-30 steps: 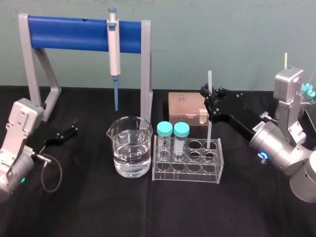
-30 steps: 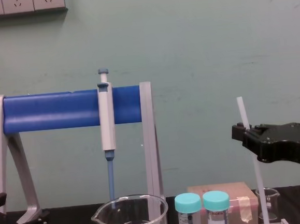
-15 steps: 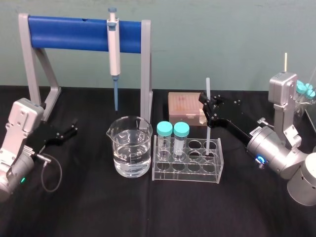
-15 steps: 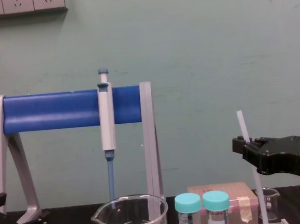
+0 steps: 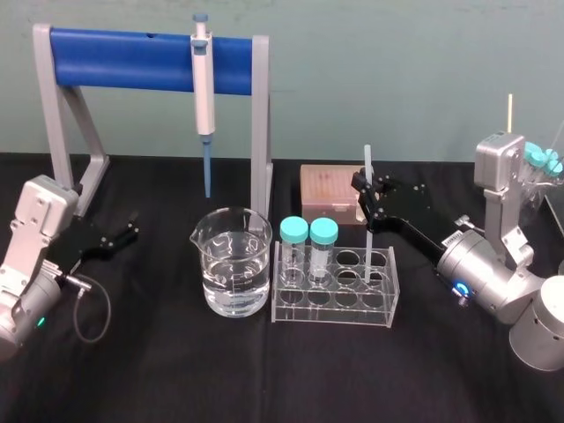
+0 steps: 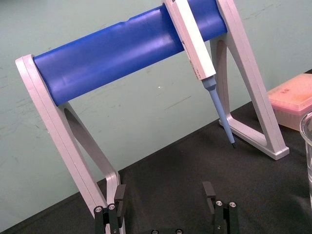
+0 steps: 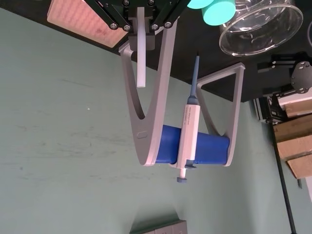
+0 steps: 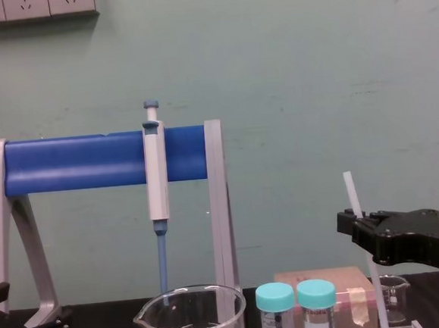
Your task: Pick up the stirring rod with one hand, then place it down.
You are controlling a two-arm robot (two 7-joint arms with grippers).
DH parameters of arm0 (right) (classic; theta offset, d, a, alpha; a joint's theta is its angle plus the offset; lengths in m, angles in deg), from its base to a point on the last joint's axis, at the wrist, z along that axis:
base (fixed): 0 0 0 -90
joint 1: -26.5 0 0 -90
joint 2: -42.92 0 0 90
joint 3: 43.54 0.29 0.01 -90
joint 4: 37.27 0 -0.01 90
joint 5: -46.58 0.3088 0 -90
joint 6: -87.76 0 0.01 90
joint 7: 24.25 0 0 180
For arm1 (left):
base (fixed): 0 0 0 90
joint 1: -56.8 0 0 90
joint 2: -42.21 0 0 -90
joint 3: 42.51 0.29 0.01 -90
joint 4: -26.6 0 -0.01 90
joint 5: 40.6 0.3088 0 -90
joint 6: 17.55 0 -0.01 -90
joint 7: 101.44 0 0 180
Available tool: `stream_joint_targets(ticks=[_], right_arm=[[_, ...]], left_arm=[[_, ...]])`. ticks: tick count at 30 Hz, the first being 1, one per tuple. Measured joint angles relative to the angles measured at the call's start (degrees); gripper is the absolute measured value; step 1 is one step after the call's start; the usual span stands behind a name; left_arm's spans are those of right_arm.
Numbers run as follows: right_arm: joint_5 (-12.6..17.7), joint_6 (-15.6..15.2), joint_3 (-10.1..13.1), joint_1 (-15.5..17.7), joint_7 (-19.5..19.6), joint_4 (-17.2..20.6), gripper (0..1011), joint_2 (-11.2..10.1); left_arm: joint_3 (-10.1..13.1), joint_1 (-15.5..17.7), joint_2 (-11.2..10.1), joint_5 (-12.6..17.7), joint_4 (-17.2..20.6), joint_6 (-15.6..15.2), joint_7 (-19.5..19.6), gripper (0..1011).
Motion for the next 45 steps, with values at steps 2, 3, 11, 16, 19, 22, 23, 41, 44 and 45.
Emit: stream_joint_targets(ticks=[2, 3, 11, 16, 19, 22, 23, 41, 44, 45], right_arm=[[-0.2, 0.1, -0.1, 0.0, 0.0, 0.0, 75, 0.0], [-0.2, 0.1, -0.1, 0.0, 0.0, 0.0, 75, 0.0], [-1.7, 1.4, -0.3, 0.4, 0.7, -0.4, 75, -0.1], [-2.1, 1.5, -0.1, 0.6, 0.8, -0.5, 75, 0.0], [-2.2, 1.5, 0.1, 0.7, 0.8, -0.5, 75, 0.0], [-2.2, 1.5, 0.2, 0.9, 0.8, -0.5, 75, 0.0], [-2.2, 1.5, 0.3, 0.9, 0.8, -0.5, 75, 0.0], [-2.6, 0.7, 0.5, 1.3, 1.2, -0.3, 75, 0.3], [-3.0, 0.4, 0.5, 1.3, 1.4, -0.3, 75, 0.2], [-3.0, 0.4, 0.5, 1.3, 1.4, -0.3, 75, 0.2]], left_arm=[[0.0, 0.0, 0.0, 0.0, 0.0, 0.0, 0.0, 1000], [0.0, 0.0, 0.0, 0.0, 0.0, 0.0, 0.0, 1000], [0.0, 0.0, 0.0, 0.0, 0.0, 0.0, 0.0, 1000], [0.0, 0.0, 0.0, 0.0, 0.0, 0.0, 0.0, 1000], [0.0, 0.0, 0.0, 0.0, 0.0, 0.0, 0.0, 1000], [0.0, 0.0, 0.0, 0.0, 0.0, 0.0, 0.0, 1000], [0.0, 0.0, 0.0, 0.0, 0.0, 0.0, 0.0, 1000], [0.0, 0.0, 0.0, 0.0, 0.0, 0.0, 0.0, 1000], [0.0, 0.0, 0.0, 0.0, 0.0, 0.0, 0.0, 1001], [0.0, 0.0, 0.0, 0.0, 0.0, 0.0, 0.0, 1001]])
